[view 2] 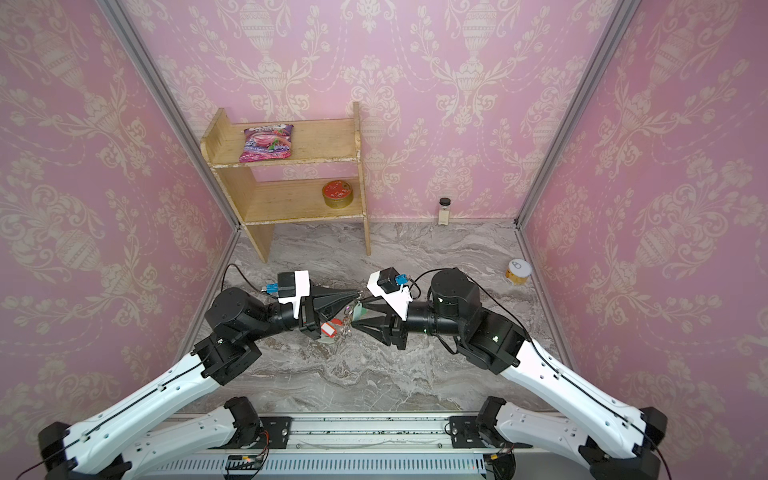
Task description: Put the keys on the keyring
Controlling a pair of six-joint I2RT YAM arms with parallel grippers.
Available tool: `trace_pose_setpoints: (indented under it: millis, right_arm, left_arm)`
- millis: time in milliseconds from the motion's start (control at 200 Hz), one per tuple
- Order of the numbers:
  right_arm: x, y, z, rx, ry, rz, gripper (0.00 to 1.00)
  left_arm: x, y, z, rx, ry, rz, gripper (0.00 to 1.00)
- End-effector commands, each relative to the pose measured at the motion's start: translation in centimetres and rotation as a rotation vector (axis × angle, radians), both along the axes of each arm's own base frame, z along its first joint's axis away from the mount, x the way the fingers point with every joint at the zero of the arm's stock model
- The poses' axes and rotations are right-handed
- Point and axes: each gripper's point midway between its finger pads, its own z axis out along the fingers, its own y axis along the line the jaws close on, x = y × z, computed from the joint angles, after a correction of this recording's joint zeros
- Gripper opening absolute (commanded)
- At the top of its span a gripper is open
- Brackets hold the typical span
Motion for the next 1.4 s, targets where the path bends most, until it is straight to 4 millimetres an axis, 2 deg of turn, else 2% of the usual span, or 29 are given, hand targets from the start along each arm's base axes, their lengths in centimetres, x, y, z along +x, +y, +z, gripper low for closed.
trace_pose_setpoints:
  millis: [0,105,245,305,600,681,781,821,856,891,1046,1131,1306,1346,1396]
  right_arm:
    - [-0.5,0.1,0.3,0.023,-0.005,0.015,0.55]
    - [-0.6,-0.1,0.4,0.025,-0.01,0.014,0.57]
    - [-0.2,0.1,0.4,0.02,-0.001,0.003,0.34]
    - [-0.1,0.2,0.4,0.023,0.0,-0.002,0.29]
    - [0.2,-0.2,0.4,0.021,-0.001,-0.029,0.14]
    - [0.1,-0.3,0.5,0.017,-0.005,-0.034,0.13]
    - [0.0,-0.5,0.6,0.01,-0.007,-0.033,0.18]
    - [-0.1,-0.5,0.6,0.009,-0.008,-0.027,0.28]
    - [-0.2,-0.4,0.6,0.011,-0.008,-0.017,0.41]
    - [-0.3,-0.3,0.6,0.017,-0.011,-0.006,0.47]
    - [-0.4,0.5,1.2,0.046,-0.009,0.03,0.58]
    - [-0.4,0.6,1.3,0.045,-0.014,0.032,0.53]
    - [-0.5,0.5,1.2,0.041,-0.013,0.037,0.33]
    - [-0.5,0.5,1.2,0.041,-0.011,0.039,0.32]
    - [-0.8,0.4,1.3,0.043,-0.013,0.048,0.22]
  left_arm:
    - [-0.8,0.5,1.6,-0.047,-0.039,-0.021,0.0]
    - [-0.9,0.6,1.7,-0.049,-0.042,-0.023,0.0]
    - [-1.0,0.6,1.9,-0.052,-0.041,-0.029,0.0]
    - [-1.0,0.6,1.9,-0.053,-0.041,-0.031,0.0]
    - [-1.0,0.6,1.7,-0.047,-0.045,-0.024,0.0]
    - [-1.0,0.6,1.6,-0.045,-0.043,-0.023,0.0]
    - [-1.1,0.7,1.7,-0.046,-0.046,-0.024,0.0]
    - [-1.0,0.7,1.8,-0.046,-0.045,-0.023,0.0]
    - [-1.1,0.7,1.8,-0.046,-0.045,-0.026,0.0]
    - [-1.1,0.6,1.9,-0.047,-0.045,-0.029,0.0]
    - [-1.2,0.4,2.0,-0.052,-0.04,-0.051,0.0]
    - [-1.3,0.4,2.1,-0.054,-0.041,-0.055,0.0]
    - [-1.3,0.4,2.0,-0.049,-0.039,-0.051,0.0]
    - [-1.3,0.5,2.0,-0.049,-0.041,-0.049,0.0]
    - [-1.3,0.4,1.9,-0.046,-0.041,-0.049,0.0]
